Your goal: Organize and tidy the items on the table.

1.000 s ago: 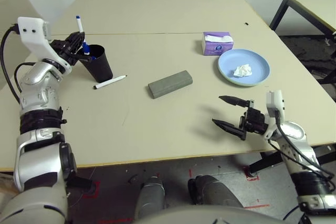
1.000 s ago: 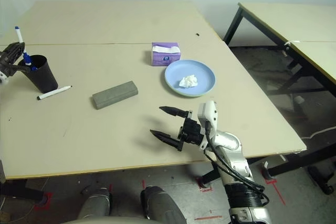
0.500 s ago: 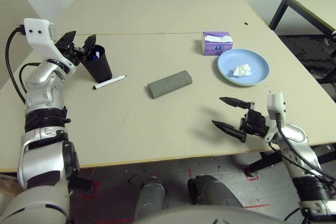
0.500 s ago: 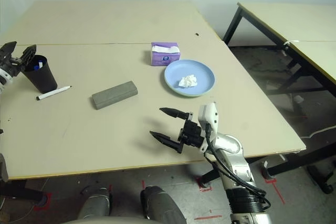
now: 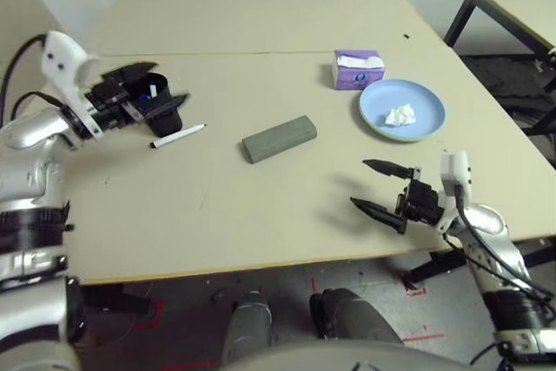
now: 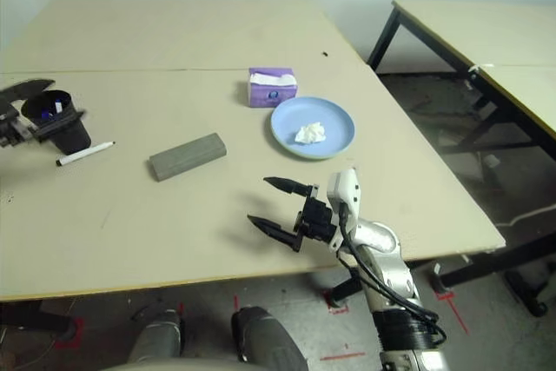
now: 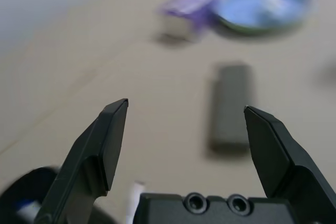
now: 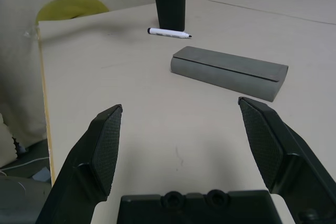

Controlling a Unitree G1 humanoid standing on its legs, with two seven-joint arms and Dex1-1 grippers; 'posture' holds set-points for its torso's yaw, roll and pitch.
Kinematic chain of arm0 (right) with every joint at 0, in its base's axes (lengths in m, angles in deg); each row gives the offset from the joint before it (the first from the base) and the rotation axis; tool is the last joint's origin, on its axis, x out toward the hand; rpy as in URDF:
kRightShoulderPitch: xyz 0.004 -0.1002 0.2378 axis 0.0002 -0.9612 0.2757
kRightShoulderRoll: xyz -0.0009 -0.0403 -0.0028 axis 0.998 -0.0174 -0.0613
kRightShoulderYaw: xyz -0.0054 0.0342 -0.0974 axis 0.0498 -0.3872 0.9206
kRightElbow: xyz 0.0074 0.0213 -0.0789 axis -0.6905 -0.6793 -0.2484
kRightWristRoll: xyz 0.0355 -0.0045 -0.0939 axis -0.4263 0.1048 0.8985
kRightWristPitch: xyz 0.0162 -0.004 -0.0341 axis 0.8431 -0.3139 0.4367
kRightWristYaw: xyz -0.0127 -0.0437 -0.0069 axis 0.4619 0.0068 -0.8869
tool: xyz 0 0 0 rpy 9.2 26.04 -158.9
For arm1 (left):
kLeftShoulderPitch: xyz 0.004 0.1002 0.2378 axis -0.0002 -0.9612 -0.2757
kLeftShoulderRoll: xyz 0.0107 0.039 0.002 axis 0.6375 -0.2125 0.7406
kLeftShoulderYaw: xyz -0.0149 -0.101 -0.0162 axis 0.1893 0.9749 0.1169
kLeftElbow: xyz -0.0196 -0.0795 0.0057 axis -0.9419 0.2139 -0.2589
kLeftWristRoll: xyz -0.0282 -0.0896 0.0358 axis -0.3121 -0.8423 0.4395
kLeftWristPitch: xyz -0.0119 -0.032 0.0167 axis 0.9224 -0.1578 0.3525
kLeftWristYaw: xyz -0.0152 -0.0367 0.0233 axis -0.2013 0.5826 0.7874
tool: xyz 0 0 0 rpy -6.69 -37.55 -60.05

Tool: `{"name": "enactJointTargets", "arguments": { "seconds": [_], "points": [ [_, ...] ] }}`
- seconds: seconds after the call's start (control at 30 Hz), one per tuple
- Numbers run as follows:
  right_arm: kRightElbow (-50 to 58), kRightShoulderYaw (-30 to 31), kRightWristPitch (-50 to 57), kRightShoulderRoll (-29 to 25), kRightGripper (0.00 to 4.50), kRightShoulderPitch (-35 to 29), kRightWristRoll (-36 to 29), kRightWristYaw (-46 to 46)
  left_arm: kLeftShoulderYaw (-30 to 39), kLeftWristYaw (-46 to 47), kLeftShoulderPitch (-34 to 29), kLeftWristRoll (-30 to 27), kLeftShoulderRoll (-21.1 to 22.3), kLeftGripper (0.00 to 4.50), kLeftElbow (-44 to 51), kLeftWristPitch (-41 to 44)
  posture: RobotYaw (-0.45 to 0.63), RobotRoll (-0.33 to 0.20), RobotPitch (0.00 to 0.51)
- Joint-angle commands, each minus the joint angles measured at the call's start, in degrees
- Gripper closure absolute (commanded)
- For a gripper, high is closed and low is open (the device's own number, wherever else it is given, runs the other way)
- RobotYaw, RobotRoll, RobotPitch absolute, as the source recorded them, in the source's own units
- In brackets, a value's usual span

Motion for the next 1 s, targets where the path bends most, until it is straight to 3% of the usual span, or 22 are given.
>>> {"name": "enactJointTargets", "arguments": {
  "seconds": [0.03,0.17,0.27,0.4,0.73,1.0],
  "points": [
    [-1.0,0.5,-0.5,0.1,0.0,0.2,0.3,-0.4,-2.4,-0.5,-3.2,1.8,0.8,0.03,2.3,1.8,-0.04,0.0,0.118],
    [-1.4,0.8,-0.8,0.5,0.0,0.4,0.4,-0.2,-3.9,4.2,-6.3,9.1,2.2,0.03,-3.2,2.6,-0.04,0.0,0.119],
    [-1.1,1.1,-1.1,1.0,0.0,-0.2,0.6,0.0,-2.5,10.0,-5.5,11.6,1.3,0.03,-8.2,4.2,-0.04,0.0,0.119],
    [-0.8,1.6,-1.5,1.2,0.0,-1.1,0.9,-0.1,-0.7,15.2,-3.9,12.2,0.2,0.03,-11.6,5.2,-0.05,0.0,0.118],
    [-1.0,1.7,-1.8,0.8,0.0,-0.8,0.9,-0.3,0.0,19.9,-3.4,13.9,0.0,0.03,-14.0,5.1,-0.05,0.0,0.107],
    [-0.8,1.8,-1.7,0.4,0.0,-0.8,0.9,-0.6,-1.5,22.5,0.5,14.9,-1.6,0.03,-17.0,7.3,-0.06,0.0,0.103]
  ]
}}
